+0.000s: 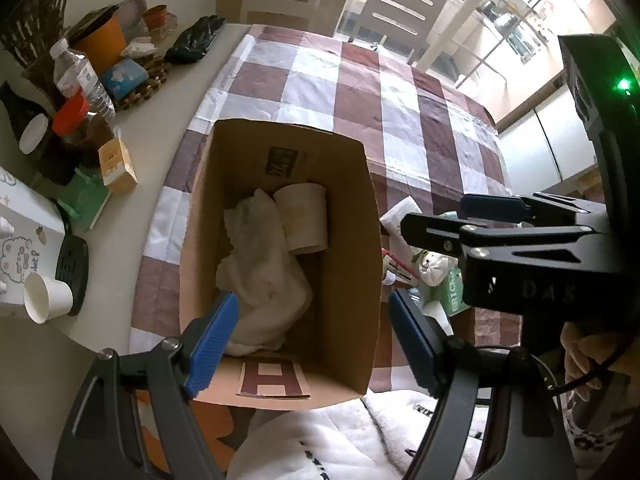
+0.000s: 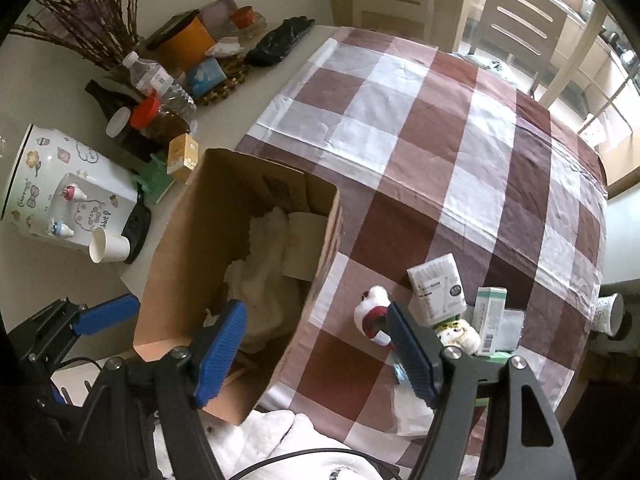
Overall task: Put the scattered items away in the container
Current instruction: 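Move both tools back toward the remaining items on the tablecloth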
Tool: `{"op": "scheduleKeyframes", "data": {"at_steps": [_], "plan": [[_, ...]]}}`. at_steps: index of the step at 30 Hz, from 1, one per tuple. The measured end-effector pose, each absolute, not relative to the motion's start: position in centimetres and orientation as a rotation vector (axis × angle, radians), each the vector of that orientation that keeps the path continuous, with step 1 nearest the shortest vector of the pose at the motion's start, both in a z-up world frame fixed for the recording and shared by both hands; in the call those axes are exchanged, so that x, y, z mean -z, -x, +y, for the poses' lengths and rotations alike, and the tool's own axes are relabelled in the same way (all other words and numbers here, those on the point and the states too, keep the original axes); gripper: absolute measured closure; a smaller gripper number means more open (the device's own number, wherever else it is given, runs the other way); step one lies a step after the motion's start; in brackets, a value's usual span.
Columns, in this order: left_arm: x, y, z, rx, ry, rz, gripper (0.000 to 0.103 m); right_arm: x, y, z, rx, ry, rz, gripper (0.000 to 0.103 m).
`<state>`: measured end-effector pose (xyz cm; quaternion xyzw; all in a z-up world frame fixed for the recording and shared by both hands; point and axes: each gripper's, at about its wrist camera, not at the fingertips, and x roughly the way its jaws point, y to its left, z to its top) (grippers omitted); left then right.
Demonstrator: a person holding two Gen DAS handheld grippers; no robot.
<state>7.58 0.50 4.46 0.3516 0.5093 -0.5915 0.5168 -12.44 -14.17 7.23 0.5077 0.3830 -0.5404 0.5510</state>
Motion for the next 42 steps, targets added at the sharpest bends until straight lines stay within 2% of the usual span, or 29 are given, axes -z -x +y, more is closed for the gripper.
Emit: {"op": "scheduleKeyframes", "data": {"at_steps": [27, 42], "plan": [[-5.0, -6.3, 0.9, 1.397, -0.896, 1.187, 0.024, -7.1, 14.4, -10.8, 1.311, -1.207, 0.907, 0.029], [-4.6, -0.6, 1.4, 1.472, -0.987, 1.174, 0.024, -6.7, 19.0, -6.0, 1.389, -1.279, 0.843, 0.028]]}}
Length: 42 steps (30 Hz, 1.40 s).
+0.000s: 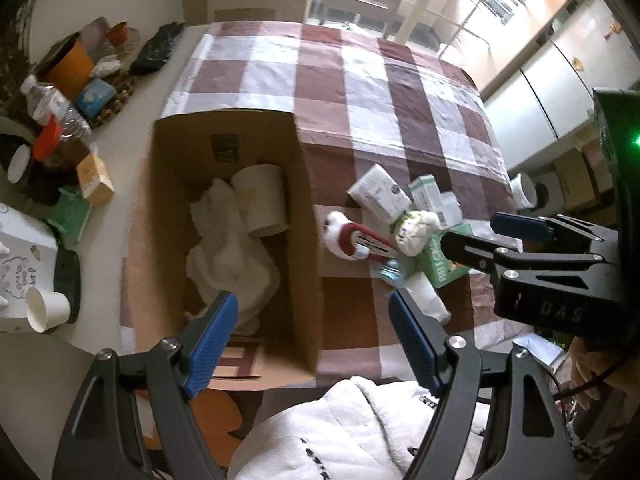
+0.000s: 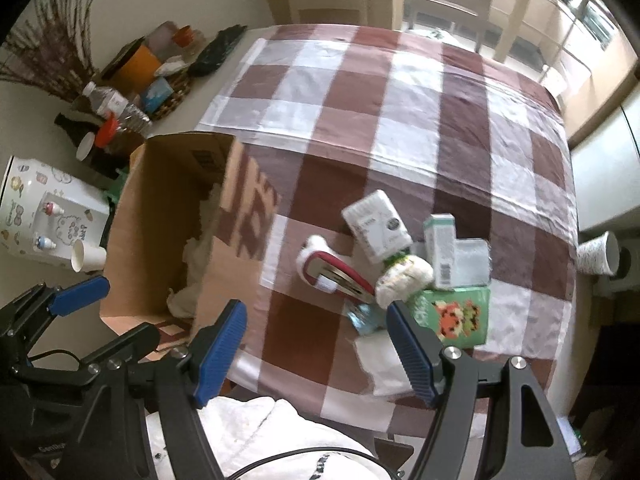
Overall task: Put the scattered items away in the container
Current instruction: 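Move both tools back toward the remaining items on the tablecloth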
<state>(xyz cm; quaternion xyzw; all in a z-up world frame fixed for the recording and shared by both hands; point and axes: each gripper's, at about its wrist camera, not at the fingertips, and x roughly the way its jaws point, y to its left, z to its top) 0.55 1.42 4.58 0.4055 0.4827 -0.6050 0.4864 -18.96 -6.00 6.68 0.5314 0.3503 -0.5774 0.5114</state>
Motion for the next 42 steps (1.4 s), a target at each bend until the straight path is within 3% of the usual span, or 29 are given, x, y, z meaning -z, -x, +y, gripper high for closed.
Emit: {"op": "scheduleKeyframes", "data": {"at_steps": [13, 28, 42], "plan": [[-5.0, 8.2, 1.0, 1.603, -1.075, 1.147, 0.024, -5.9, 26.1, -0.6, 1.496, -1.384, 0.747, 0.029], [-2.3, 18.8, 1.1, 1.747, -1.085, 1.238, 0.024, -2.9, 35.8, 5.6, 1.628, -1.545, 0.655, 0.029], [5.6, 13.1, -3.4, 1.387, -0.793, 1.374, 0.024, 0.9, 37.8, 3.0, 1.561, -1.503, 0.691, 0.029]]}}
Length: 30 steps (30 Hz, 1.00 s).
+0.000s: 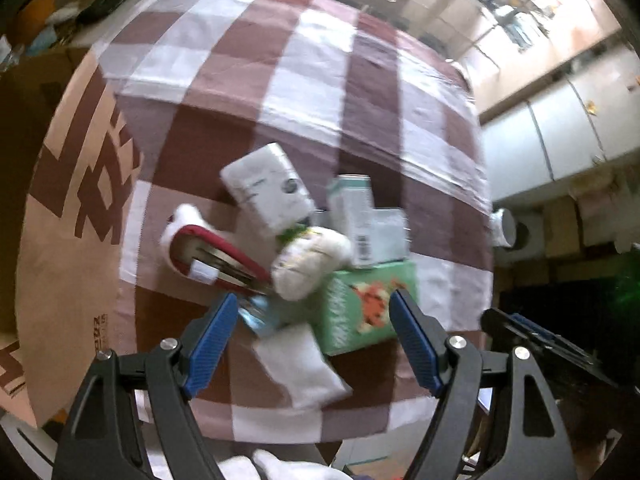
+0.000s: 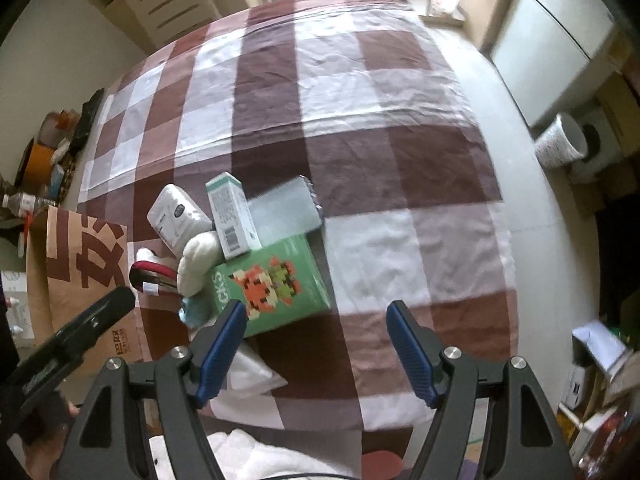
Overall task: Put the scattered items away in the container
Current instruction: 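Move both tools back toward the remaining items on the tablecloth, then grasp the red-and-white plush with the left tool while the right tool grasps the medicine box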
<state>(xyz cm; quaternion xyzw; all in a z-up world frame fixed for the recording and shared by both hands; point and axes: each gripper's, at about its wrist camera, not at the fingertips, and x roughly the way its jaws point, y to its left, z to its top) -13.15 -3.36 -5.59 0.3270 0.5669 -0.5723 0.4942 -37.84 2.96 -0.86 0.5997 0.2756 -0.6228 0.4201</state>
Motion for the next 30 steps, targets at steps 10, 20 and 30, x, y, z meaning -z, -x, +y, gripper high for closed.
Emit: {"op": "scheduleKeyframes", "data": {"at_steps": [10, 20, 30], "plan": [[12.3, 9.2, -4.8, 1.106, -0.594, 1.542, 0.024, 3.7, 35.4, -4.0, 1.404, -1.378, 0.756, 0.029], [16.0, 7.2, -4.6, 0.900, -0.543, 1.535, 0.018, 9.1, 33.4, -9.1, 1.289, -1.359, 0.928, 0.029], [18.2, 7.2, -4.7, 0.912, -0.662, 1.474, 0.016, 12.4, 31.7, -10.8, 1.277, -1.329, 1.075, 0.030]]}}
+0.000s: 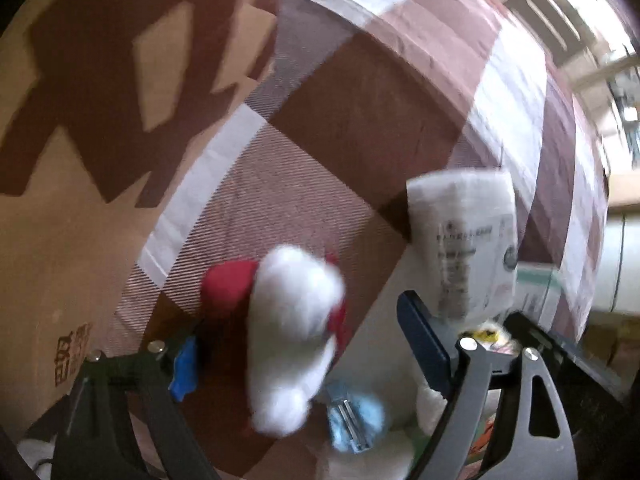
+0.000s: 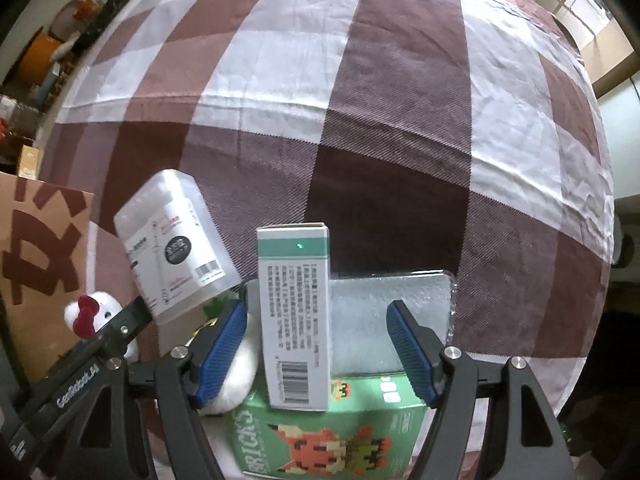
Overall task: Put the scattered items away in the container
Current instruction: 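Grasp the red-and-white plush with the left tool while the right tool grasps the medicine box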
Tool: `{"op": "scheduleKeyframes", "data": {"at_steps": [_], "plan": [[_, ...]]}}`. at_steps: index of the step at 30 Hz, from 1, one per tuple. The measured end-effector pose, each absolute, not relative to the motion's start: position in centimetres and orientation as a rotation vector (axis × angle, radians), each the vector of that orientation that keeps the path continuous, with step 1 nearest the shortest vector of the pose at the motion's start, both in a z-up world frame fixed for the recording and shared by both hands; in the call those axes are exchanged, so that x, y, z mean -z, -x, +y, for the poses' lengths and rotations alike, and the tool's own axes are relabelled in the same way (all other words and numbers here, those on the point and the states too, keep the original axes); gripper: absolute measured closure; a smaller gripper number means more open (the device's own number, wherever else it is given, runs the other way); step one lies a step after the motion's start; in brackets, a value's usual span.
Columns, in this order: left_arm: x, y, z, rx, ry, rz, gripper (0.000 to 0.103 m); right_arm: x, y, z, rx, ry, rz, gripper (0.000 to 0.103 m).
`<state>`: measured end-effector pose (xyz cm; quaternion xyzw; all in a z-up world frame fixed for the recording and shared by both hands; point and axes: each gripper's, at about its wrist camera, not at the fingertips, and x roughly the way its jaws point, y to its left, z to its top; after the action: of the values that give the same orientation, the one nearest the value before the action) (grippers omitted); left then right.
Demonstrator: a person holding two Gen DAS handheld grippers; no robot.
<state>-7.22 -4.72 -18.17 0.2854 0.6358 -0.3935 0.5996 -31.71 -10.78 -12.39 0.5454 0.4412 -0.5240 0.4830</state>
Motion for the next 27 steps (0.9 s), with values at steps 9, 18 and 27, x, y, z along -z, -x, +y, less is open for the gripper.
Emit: {"op": "scheduleKeyframes", "data": {"at_steps": [9, 18, 27], "plan": [[17.6, 7.9, -3.2, 1.033, -0.752, 1.370, 0.039, 13.1, 31.6, -9.9, 1.288, -1.313, 1.121, 0.069], [17.1, 7.8, -4.0, 1.132, -0.809, 1.349, 0.064, 11.1, 32.0, -9.0, 1.319, -1.298, 1.066, 0.072], [15.1, 10.6, -3.8, 1.272, -0.895, 1.363, 0.064, 8.7, 33.2, -7.0, 1.336, -1.305, 1.008, 0.072]]}}
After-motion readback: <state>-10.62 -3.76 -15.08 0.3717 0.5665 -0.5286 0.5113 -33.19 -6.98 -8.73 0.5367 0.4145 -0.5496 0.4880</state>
